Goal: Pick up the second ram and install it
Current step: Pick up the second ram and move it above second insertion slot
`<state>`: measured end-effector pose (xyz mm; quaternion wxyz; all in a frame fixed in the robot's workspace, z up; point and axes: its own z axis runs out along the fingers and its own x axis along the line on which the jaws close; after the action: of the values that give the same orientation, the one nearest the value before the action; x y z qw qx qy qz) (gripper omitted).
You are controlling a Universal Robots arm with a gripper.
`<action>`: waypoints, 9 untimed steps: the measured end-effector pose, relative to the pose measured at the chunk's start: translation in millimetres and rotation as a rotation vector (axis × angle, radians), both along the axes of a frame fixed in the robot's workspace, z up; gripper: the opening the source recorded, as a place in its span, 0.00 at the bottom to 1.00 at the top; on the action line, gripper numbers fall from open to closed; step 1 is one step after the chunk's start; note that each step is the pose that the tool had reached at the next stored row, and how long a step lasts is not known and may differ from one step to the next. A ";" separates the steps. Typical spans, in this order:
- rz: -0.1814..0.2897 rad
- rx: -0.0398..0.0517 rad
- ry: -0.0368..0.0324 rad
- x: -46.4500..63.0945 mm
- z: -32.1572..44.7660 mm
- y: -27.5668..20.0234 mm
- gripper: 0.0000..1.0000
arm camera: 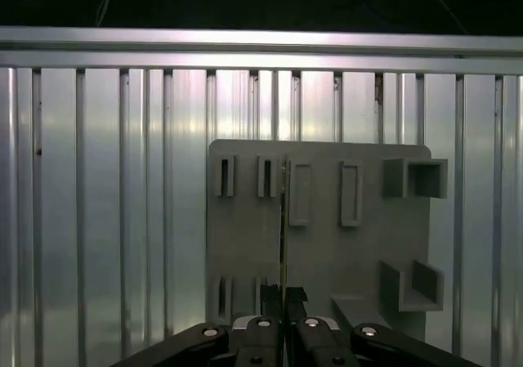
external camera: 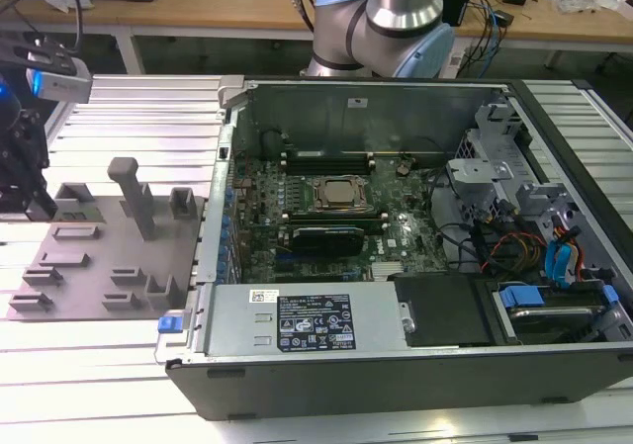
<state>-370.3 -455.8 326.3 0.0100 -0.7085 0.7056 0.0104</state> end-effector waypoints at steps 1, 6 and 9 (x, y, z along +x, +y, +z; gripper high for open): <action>0.000 0.0000 0.0000 0.0 2.7 0.0 0.11; 0.000 -0.0001 0.0000 0.0 13.6 0.2 0.11; 0.000 0.0000 -0.0001 0.0 25.2 0.6 0.11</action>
<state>-370.3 -455.2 351.5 0.0100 -0.7085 0.7056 0.0104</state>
